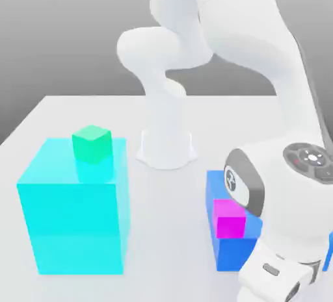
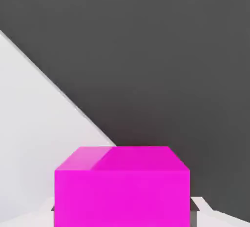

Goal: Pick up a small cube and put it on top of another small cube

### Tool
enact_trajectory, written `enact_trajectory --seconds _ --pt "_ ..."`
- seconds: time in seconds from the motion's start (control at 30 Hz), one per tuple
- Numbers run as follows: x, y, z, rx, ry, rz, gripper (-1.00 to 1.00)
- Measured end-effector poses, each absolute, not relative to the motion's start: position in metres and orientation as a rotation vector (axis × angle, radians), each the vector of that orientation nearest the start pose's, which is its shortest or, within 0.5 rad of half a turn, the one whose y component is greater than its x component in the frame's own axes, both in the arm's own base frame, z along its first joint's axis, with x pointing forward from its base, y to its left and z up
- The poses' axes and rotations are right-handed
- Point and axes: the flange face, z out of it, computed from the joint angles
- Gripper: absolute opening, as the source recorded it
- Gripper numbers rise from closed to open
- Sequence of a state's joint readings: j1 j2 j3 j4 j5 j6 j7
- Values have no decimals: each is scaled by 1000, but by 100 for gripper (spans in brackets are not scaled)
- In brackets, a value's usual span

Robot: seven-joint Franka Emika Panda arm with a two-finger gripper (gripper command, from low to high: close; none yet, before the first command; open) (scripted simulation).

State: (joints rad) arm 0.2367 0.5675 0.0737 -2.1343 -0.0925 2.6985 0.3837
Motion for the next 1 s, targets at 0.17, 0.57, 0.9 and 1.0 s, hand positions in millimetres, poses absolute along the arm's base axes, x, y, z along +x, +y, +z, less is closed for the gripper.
enact_trajectory --seconds 0.17,0.57,0.9,1.0 --pt "533 175 199 -3140 24 2 -100" --pt "455 136 305 -3111 373 6 -100" --pt "405 115 282 -3091 554 2 -100" --pt "405 115 275 -3091 554 2 100"
